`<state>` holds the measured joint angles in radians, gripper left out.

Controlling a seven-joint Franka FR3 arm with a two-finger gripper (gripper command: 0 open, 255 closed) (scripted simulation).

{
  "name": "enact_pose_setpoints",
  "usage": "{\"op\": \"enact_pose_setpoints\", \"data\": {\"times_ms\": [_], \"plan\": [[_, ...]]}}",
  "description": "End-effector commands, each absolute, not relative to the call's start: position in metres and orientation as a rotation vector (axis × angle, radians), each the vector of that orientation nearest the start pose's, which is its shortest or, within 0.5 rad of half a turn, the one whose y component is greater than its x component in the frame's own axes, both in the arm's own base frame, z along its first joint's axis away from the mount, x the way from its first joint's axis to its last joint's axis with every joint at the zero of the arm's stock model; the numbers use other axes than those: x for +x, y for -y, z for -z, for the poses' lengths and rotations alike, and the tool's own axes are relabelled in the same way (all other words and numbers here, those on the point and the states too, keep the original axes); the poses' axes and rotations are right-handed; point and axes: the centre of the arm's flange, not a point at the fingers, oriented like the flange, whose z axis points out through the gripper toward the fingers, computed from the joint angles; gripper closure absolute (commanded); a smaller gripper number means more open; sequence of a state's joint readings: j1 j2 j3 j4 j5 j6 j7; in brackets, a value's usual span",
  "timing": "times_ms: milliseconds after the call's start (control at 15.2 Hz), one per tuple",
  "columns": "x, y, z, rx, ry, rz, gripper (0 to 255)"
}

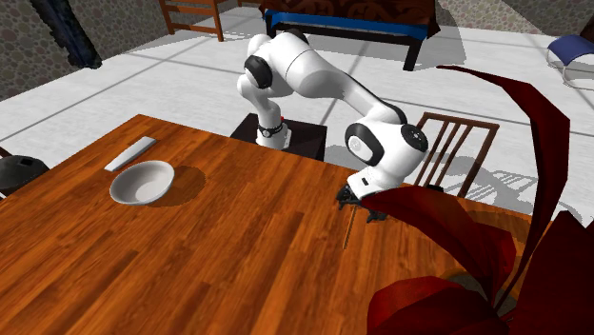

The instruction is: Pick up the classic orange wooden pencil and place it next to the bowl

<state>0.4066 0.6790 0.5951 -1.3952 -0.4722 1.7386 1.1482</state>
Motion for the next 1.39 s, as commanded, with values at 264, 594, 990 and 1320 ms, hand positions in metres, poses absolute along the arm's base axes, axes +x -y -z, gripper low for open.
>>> {"op": "enact_pose_setpoints", "data": {"times_ms": [264,594,990,1320], "plan": [[0.471,-0.509,-0.339,-3.368,-0.136,-0.049,255],[0.471,-0.509,-0.339,-3.368,-0.136,-0.049,255],[0.471,-0.509,-0.360,-3.368,-0.136,-0.049,255],[0.471,-0.509,-0.387,-3.368,-0.136,-0.049,255]]}}
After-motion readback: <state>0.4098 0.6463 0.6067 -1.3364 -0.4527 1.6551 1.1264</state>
